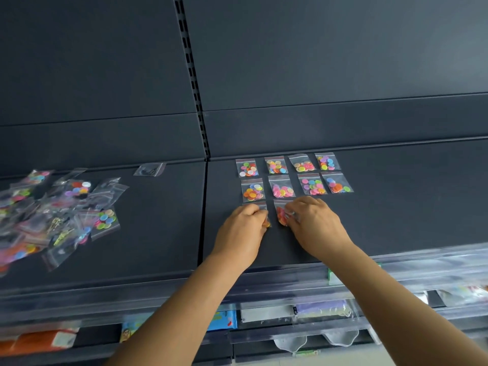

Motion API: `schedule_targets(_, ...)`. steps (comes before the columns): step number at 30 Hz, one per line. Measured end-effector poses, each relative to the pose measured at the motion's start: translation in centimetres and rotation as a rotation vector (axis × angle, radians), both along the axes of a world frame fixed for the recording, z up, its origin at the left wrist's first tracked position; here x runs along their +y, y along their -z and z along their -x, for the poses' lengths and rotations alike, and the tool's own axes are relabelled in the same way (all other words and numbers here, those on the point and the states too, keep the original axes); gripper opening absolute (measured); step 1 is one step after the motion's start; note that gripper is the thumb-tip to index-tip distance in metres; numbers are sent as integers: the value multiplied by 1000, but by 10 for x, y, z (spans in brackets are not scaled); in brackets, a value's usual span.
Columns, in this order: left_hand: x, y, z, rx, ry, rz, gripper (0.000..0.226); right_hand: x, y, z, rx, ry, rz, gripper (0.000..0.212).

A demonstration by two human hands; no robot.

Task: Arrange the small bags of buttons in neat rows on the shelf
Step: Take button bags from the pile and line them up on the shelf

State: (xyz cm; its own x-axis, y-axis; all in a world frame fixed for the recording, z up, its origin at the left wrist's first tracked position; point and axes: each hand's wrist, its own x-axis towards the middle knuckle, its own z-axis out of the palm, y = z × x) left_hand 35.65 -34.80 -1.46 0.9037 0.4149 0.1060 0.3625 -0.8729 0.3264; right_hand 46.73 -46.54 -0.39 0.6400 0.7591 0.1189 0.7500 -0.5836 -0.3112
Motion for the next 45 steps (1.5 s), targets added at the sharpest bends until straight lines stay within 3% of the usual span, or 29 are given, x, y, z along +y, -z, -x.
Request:
schedule_targets(5,-5,-11,11,-11,-9,-46,39,0,-10,12,-62,-46,35,40)
schedule_targets(8,-4,-21,29,-8,-66,-81,52,7,-16,25,-69,-112,32,48)
schedule_targets(24,85,-46,218,-85,-484,-154,54,135,-32,172,-49,-522,-68,54)
schedule_targets(34,197,-38,337,-71,-531,-132,55,250,-28,287,8,-533,-98,47)
schedule_targets(45,299,-19,403,-34,-622,-88,59,348,-20,351,47,-552,-54,48)
